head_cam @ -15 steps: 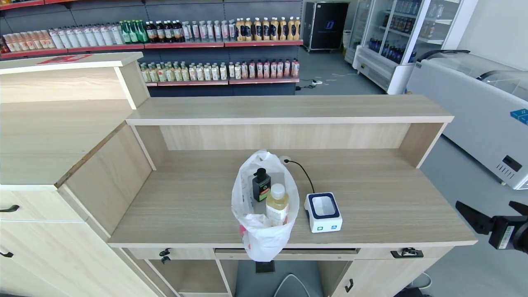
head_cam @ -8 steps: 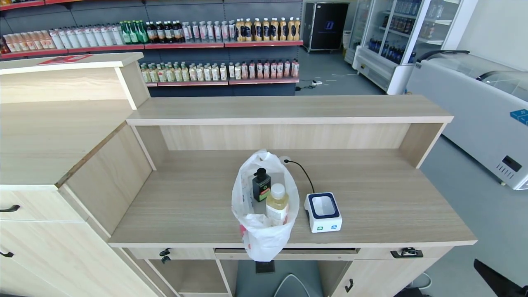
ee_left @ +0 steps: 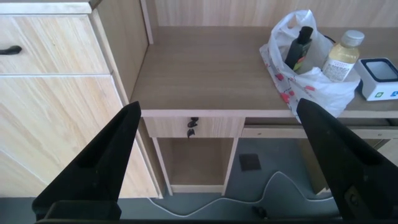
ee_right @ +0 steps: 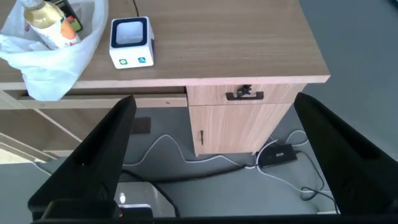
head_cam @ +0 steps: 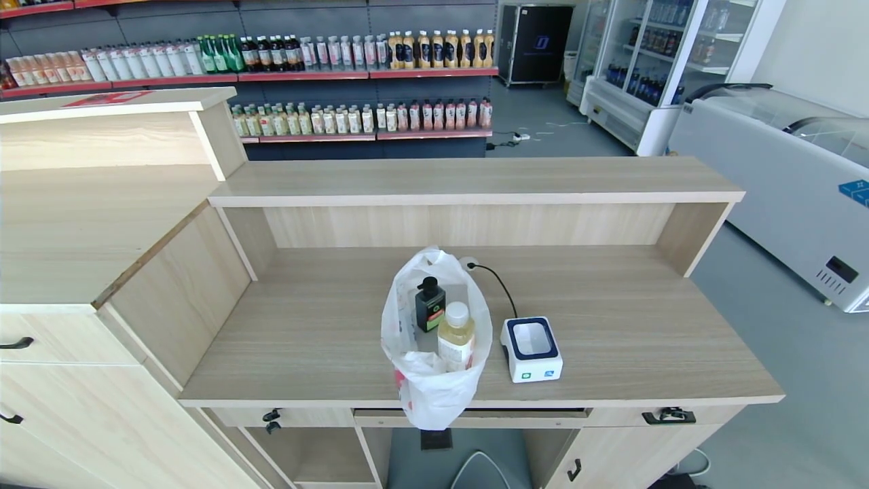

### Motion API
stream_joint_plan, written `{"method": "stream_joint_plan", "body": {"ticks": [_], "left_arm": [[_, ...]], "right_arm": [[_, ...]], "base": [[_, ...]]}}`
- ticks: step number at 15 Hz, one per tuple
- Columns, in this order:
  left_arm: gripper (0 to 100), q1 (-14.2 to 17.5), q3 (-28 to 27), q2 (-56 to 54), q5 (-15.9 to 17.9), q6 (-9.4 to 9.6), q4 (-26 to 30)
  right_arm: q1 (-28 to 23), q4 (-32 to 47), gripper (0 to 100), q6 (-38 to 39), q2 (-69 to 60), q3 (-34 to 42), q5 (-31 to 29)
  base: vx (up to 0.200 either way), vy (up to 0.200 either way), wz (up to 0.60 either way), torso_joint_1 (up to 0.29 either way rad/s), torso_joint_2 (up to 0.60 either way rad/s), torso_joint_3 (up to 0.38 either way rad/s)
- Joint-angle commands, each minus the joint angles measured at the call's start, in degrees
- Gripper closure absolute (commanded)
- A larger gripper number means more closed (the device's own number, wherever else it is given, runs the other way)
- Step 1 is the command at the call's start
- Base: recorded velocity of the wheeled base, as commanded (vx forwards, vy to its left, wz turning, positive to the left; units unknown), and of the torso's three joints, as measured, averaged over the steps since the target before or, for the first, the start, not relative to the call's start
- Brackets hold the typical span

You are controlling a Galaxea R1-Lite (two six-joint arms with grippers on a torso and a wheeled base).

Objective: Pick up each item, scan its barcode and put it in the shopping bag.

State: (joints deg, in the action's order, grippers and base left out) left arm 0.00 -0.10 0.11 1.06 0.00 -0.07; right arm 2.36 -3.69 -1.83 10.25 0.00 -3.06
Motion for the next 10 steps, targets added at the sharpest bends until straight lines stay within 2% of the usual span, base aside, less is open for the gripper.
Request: {"method": "stream_joint_plan", "body": {"ticks": [1,10], "left_arm": [[0,0.0,0.0,0.0,0.0,0.00,0.0],[0,0.0,0.0,0.0,0.0,0.00,0.0]], "right_arm": [[-0.3,0.2,0,0.1,-6.5,0.0,0.4],[-0.3,1.8,0,3.5,-6.5,0.0,0.5]], "base": [[0.000,0.000,0.00,0.000,0.00,0.000],[0.000,0.000,0.00,0.000,0.00,0.000]]}}
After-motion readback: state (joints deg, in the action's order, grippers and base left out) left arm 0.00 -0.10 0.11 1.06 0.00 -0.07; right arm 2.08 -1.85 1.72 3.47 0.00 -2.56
